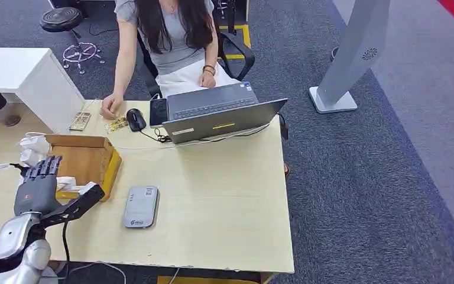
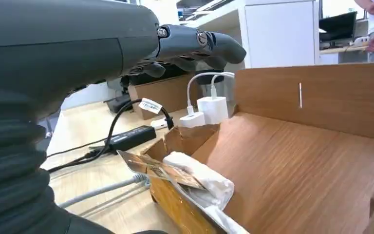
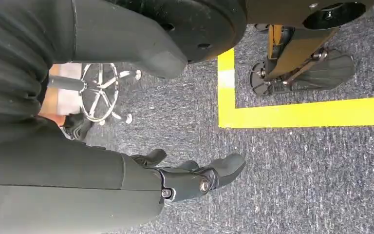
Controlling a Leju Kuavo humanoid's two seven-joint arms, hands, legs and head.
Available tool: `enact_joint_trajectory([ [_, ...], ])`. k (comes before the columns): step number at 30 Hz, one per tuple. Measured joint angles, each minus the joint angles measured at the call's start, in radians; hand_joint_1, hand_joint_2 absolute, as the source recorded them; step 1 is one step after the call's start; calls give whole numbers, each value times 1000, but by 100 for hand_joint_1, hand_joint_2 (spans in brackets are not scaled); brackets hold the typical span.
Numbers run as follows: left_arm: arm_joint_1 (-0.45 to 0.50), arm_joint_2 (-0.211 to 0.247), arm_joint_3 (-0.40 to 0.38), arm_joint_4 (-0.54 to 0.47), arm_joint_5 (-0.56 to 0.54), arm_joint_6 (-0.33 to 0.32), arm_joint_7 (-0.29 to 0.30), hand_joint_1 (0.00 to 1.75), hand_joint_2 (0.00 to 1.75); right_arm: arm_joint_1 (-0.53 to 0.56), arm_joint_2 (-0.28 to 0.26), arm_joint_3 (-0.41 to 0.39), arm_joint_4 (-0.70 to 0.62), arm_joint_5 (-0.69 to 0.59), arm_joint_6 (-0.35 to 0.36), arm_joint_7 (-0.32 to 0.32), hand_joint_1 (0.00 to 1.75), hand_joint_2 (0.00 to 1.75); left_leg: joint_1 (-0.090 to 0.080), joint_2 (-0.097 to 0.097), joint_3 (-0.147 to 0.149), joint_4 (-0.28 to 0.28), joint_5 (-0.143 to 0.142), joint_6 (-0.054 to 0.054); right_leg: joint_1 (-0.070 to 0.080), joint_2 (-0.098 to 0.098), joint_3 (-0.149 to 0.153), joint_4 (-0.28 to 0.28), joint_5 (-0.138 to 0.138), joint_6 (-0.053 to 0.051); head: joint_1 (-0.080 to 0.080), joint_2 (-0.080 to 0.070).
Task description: Pass the card to the sensor for recognition and then transmit it.
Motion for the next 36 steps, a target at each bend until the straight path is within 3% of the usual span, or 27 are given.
enact_joint_trajectory([
  [20, -21, -4, 0, 46, -11, -1, -7, 0, 175, 0, 0, 0, 0, 6, 0, 0, 0, 175, 0, 0, 0, 0, 0, 0, 0, 0, 0, 0, 0, 0, 0, 0],
  [36, -36, -35, 0, 71, -32, -1, -13, 0, 175, 0, 0, -1, 0, 14, 0, 3, 0, 175, 0, 0, 0, 0, 0, 0, 0, 0, 0, 0, 0, 0, 0, 0],
])
